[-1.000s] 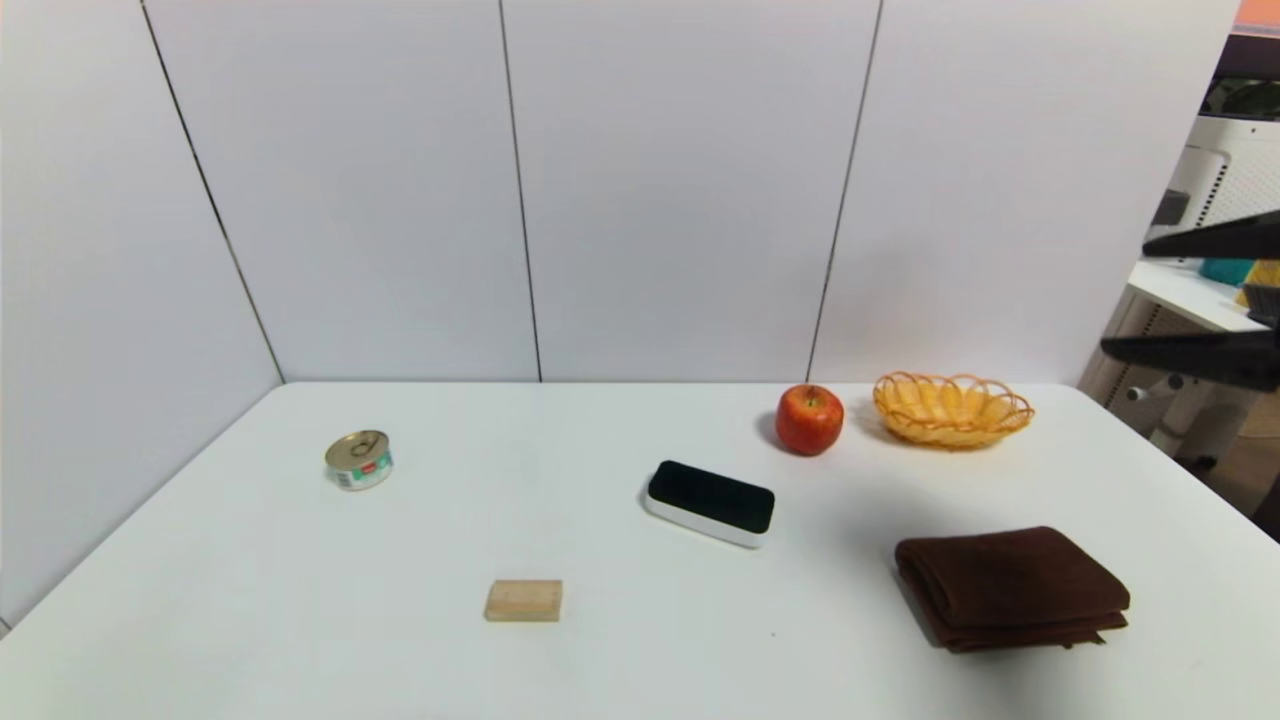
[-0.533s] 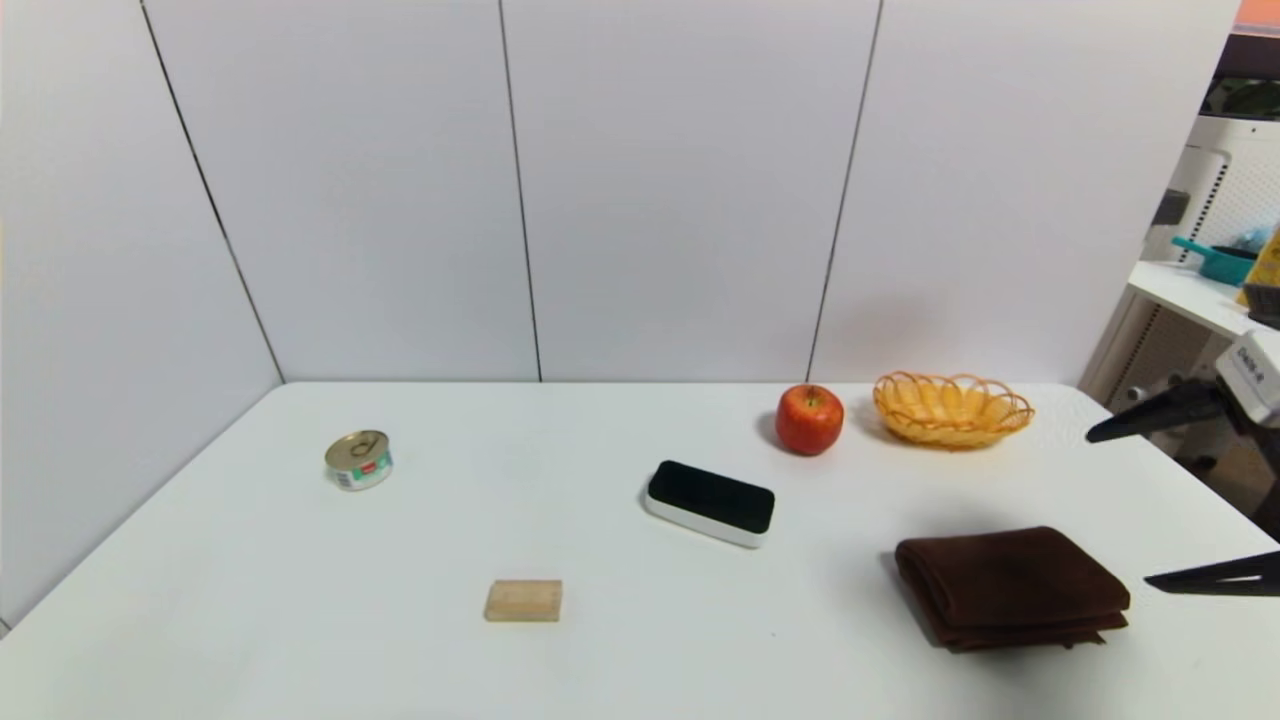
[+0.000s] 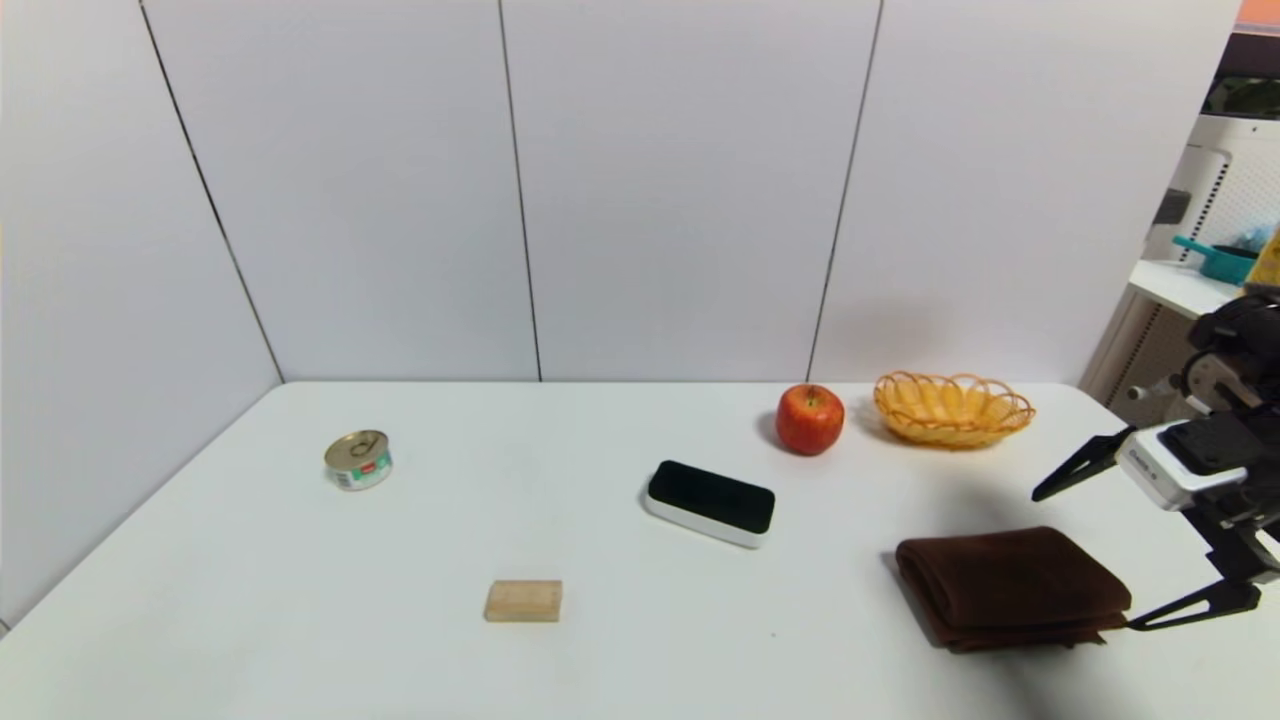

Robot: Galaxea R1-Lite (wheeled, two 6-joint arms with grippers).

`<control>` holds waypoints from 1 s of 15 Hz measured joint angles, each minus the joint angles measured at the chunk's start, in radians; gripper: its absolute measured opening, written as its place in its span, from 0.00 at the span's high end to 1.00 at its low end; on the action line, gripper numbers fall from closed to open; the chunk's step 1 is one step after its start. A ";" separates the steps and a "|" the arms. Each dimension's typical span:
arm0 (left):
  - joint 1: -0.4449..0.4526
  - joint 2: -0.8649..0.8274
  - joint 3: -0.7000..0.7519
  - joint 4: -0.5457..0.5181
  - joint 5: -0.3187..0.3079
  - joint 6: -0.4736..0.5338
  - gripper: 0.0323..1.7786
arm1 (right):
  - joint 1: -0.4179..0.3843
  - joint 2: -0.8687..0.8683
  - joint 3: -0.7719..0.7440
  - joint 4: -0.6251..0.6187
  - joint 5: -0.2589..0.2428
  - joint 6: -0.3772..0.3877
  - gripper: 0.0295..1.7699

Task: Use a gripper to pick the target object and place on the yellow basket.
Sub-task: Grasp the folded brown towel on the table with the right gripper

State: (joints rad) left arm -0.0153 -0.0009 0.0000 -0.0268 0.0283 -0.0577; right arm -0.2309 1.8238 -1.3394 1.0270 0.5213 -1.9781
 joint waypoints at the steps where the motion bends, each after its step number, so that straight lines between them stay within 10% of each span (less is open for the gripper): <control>1: 0.000 0.000 0.000 0.000 0.000 0.000 0.05 | 0.003 0.028 -0.013 0.000 -0.008 -0.003 0.04; 15: 0.000 0.000 0.000 0.000 0.000 0.000 0.05 | 0.029 0.174 -0.028 -0.003 -0.068 0.085 0.04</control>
State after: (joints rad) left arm -0.0153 -0.0009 0.0000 -0.0272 0.0283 -0.0572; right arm -0.2019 1.9974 -1.3672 1.0236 0.4532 -1.8930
